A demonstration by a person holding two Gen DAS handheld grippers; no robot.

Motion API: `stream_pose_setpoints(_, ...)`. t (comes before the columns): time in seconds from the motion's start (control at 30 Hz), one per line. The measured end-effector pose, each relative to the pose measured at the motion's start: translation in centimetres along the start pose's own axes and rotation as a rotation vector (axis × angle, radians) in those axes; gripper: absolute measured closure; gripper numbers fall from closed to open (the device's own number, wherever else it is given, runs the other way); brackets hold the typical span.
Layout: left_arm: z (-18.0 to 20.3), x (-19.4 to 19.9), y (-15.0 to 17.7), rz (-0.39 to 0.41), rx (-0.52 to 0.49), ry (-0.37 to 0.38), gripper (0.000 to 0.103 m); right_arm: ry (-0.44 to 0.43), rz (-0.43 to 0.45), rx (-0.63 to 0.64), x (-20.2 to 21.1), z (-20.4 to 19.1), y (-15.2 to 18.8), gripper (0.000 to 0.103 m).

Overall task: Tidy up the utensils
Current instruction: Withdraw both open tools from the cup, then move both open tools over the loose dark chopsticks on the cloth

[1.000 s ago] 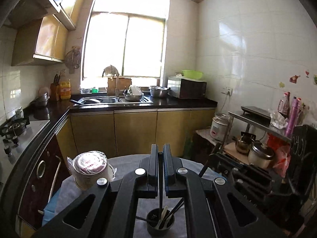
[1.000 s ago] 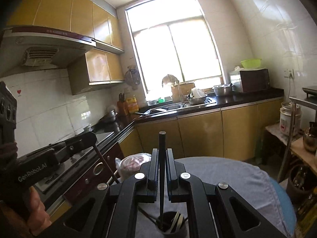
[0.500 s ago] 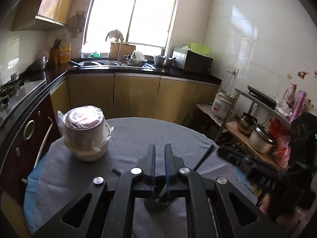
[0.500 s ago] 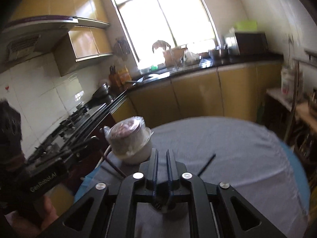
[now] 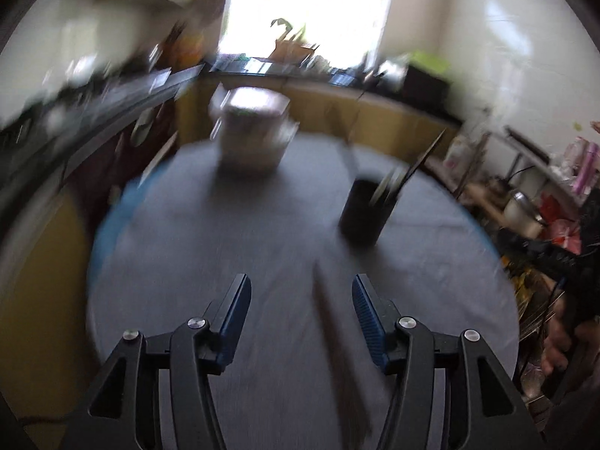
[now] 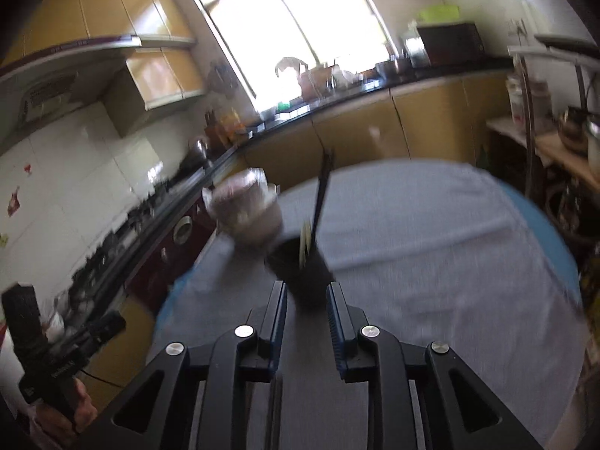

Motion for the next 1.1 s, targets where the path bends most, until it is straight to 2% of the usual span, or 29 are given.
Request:
stream_pose_setpoints(0.1,-0.5,-0.6,3.8,-0.087,0.025,-0.035,0.046,-0.008,-0.068,-0.023,-0.5,0.3,3.1,0.08)
stream_pose_setpoints(0.2,0.1,-0.4,5.6,-0.126,0.017,-0.066,0.046,-0.015,-0.12,-0.033,-1.0,0.2,5.4,0.08)
stream_pose_setpoints(0.33,1.6,1.3,6.1,-0.093,-0.021,-0.124,0.045,-0.042,-0.158,-0.032,-1.1,-0.7,7.0,0.08)
stream_pose_setpoints(0.4,2.1,2.1,6.0,-0.066,-0.048,-0.153,0.041,-0.052,-0.172,-0.013,-1.0,-1.5,7.4,0.08)
stream_pose_setpoints(0.57,3.2,3.4,6.1,-0.025,-0.103,-0.206,0.04,-0.042,-0.185,0.041,-0.3,-2.6,8.2,0.08)
stream_pose_setpoints(1.1,4.4,2.3,6.2,-0.048,-0.159,-0.275,0.04,-0.044,-0.204,0.002,-0.6,-1.7,8.9,0.08)
Point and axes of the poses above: each gripper's, at about its wrist camera, not at the fingertips, and x roughly against the way its jaws point, z to its right, y to its underside, the point moved 1 cm from there along -x, roughly the way its jaws point, and after that the axes turned 14 degrees about -y, right-handed, at the moved point
